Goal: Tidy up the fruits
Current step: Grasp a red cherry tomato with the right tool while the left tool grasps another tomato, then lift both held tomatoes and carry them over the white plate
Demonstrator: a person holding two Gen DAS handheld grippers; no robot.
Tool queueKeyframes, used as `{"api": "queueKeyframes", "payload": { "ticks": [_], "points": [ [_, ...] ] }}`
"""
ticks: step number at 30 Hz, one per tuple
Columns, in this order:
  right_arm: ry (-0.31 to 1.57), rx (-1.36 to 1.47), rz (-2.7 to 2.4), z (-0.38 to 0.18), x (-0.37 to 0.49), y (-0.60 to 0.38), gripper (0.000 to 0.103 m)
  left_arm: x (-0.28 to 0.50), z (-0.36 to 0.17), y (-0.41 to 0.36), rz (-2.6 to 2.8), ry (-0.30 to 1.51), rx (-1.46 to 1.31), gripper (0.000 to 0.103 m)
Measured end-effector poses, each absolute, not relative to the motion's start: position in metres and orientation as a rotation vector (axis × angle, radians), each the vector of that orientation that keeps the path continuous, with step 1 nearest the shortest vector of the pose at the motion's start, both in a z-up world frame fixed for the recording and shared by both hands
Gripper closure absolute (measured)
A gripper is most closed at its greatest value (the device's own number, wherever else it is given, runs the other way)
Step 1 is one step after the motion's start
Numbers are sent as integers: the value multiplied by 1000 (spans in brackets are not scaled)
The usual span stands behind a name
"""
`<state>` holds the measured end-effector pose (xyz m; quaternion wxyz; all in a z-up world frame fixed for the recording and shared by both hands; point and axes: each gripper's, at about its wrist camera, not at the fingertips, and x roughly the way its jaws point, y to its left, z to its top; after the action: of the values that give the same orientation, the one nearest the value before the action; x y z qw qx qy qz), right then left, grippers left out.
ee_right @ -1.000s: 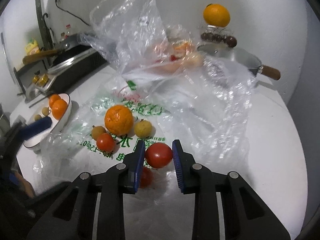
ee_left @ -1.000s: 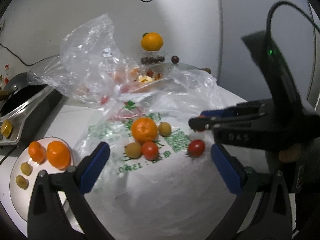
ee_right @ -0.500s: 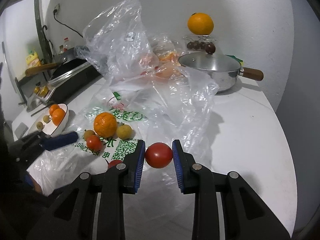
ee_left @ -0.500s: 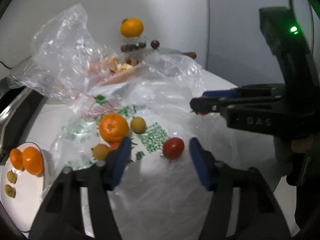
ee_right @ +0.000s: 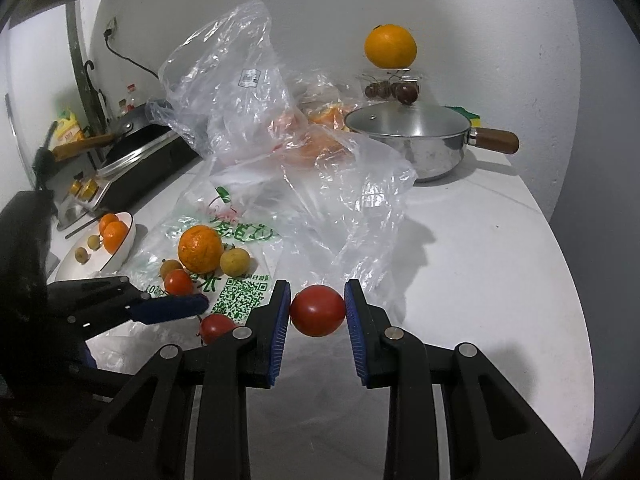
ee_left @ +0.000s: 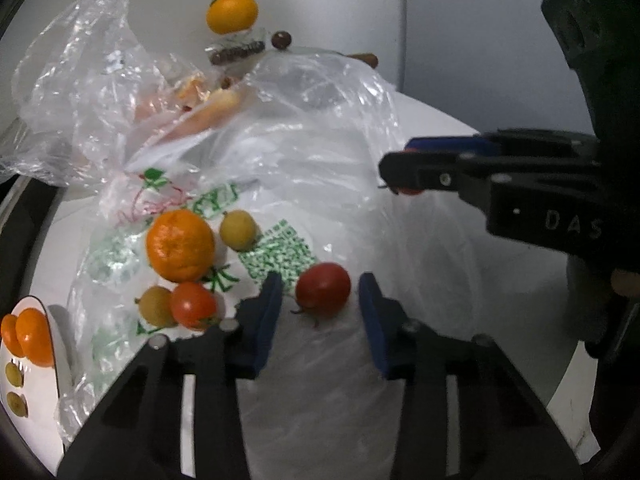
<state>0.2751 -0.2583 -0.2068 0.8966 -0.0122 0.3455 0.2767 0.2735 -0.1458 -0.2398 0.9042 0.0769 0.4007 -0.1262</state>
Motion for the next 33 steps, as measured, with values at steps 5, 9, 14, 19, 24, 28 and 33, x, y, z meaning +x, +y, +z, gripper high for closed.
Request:
{"api": "queueKeyframes", "payload": {
  "ticks": [5,9,14,19,24,28,33],
  "points": [
    [721,-20,575,-207,275,-260,73,274,-242,-148,-279,838,162,73],
    [716,-23,577,-206,273,-259,73,274,-241,-149,-282,832,163,75],
    [714,-28,568,-205,271,-257,73,268,-239,-149,-283,816,165,75],
    [708,-35,563,-200,267,-255,73,260,-236,-148,-290,809,165,75],
    [696,-44,560,-194,261,-251,73,252,-227,-143,-283,785,162,75],
    [681,-52,564,-187,253,-247,73,246,-217,-136,-270,754,146,75],
    [664,-68,570,-178,243,-239,73,235,-207,-126,-263,725,136,75]
  ]
}}
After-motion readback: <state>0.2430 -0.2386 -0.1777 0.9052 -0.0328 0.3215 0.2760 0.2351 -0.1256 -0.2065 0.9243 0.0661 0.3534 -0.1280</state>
